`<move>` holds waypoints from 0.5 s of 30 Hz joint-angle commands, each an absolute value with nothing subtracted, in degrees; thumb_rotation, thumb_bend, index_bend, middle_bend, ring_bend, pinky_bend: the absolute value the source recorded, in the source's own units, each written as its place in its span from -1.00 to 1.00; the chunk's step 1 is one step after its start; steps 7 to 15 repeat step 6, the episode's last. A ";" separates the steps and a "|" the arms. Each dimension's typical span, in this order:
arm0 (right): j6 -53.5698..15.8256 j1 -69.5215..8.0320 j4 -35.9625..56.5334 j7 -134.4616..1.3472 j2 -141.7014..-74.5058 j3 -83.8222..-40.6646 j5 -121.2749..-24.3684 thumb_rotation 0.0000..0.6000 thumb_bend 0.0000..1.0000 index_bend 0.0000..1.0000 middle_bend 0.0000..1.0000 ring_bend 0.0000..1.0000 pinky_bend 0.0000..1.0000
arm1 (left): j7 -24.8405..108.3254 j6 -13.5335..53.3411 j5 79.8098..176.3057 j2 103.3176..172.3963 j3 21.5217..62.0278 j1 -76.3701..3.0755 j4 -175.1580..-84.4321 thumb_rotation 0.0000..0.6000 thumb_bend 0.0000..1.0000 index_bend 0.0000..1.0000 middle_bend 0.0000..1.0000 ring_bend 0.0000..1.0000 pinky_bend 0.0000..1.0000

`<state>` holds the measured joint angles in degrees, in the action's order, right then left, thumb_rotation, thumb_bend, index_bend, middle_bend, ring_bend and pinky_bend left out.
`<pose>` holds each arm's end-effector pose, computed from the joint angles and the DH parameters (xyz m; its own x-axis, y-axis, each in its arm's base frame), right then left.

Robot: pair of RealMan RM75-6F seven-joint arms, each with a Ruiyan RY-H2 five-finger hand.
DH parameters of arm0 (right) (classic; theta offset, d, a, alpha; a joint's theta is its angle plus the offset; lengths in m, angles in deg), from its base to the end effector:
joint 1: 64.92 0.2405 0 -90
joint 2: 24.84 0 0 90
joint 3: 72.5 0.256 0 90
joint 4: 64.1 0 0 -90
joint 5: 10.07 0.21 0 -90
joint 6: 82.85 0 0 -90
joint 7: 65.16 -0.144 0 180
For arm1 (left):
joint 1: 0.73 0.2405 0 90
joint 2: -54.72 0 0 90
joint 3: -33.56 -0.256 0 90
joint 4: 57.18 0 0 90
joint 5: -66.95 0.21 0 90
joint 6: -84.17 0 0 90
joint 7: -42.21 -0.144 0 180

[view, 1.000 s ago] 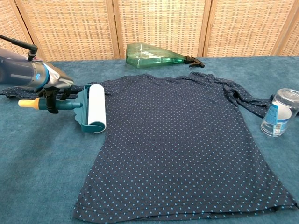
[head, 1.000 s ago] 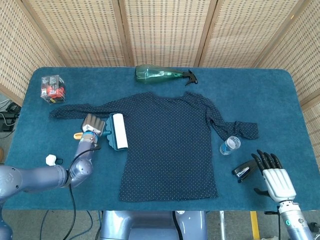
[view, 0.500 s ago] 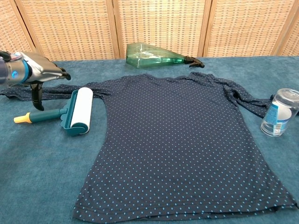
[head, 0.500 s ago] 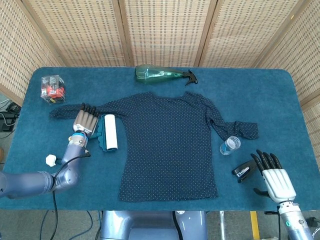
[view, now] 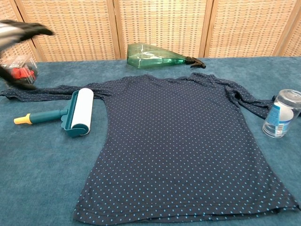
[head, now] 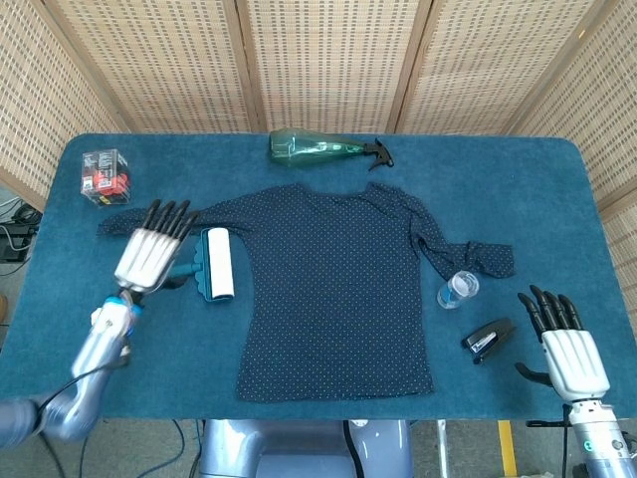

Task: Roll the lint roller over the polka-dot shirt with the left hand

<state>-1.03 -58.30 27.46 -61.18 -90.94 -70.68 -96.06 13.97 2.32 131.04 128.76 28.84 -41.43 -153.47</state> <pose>-0.3096 -0.1864 0.1391 0.4422 -0.0644 0.8946 -0.8968 -0.0425 0.4403 -0.1939 0.3097 0.0848 0.6383 -0.0311 0.7692 0.7400 -0.2505 -0.6242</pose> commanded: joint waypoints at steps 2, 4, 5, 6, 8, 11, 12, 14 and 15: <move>-0.65 -58.47 27.54 -61.58 -90.81 -70.43 -96.13 1.00 -0.89 -1.00 -1.00 -1.00 -1.00 | 23.99 -7.67 139.47 128.91 25.26 -30.32 -152.86 1.00 -0.66 -1.00 -1.00 -1.00 -1.00; -0.50 -58.51 27.58 -61.64 -90.77 -70.40 -96.24 1.00 -0.89 -1.00 -1.00 -1.00 -1.00 | 25.46 -8.95 140.32 129.41 24.98 -28.52 -151.85 1.00 -0.66 -1.00 -1.00 -1.00 -1.00; -0.43 -58.54 27.59 -61.65 -90.77 -70.39 -96.27 1.00 -0.89 -1.00 -1.00 -1.00 -1.00 | 26.13 -9.48 140.76 129.68 24.82 -27.68 -151.24 1.00 -0.66 -1.00 -1.00 -1.00 -1.00; -0.38 -58.58 27.62 -61.64 -90.78 -70.39 -96.28 1.00 -0.89 -1.00 -1.00 -1.00 -1.00 | 26.71 -9.92 141.18 129.93 24.62 -26.87 -150.58 1.00 -0.66 -1.00 -1.00 -1.00 -1.00; -0.38 -58.58 27.62 -61.64 -90.78 -70.39 -96.28 1.00 -0.89 -1.00 -1.00 -1.00 -1.00 | 26.71 -9.92 141.18 129.93 24.62 -26.87 -150.58 1.00 -0.66 -1.00 -1.00 -1.00 -1.00; -0.38 -58.58 27.62 -61.64 -90.78 -70.39 -96.28 1.00 -0.89 -1.00 -1.00 -1.00 -1.00 | 26.71 -9.92 141.18 129.93 24.62 -26.87 -150.58 1.00 -0.66 -1.00 -1.00 -1.00 -1.00; -0.38 -58.58 27.62 -61.64 -90.78 -70.39 -96.28 1.00 -0.89 -1.00 -1.00 -1.00 -1.00 | 26.71 -9.92 141.18 129.93 24.62 -26.87 -150.58 1.00 -0.66 -1.00 -1.00 -1.00 -1.00; -0.38 -58.58 27.62 -61.64 -90.78 -70.39 -96.28 1.00 -0.89 -1.00 -1.00 -1.00 -1.00 | 26.71 -9.92 141.18 129.93 24.62 -26.87 -150.58 1.00 -0.66 -1.00 -1.00 -1.00 -1.00; -0.38 -58.58 27.62 -61.64 -90.78 -70.39 -96.28 1.00 -0.89 -1.00 -1.00 -1.00 -1.00 | 26.71 -9.92 141.18 129.93 24.62 -26.87 -150.58 1.00 -0.66 -1.00 -1.00 -1.00 -1.00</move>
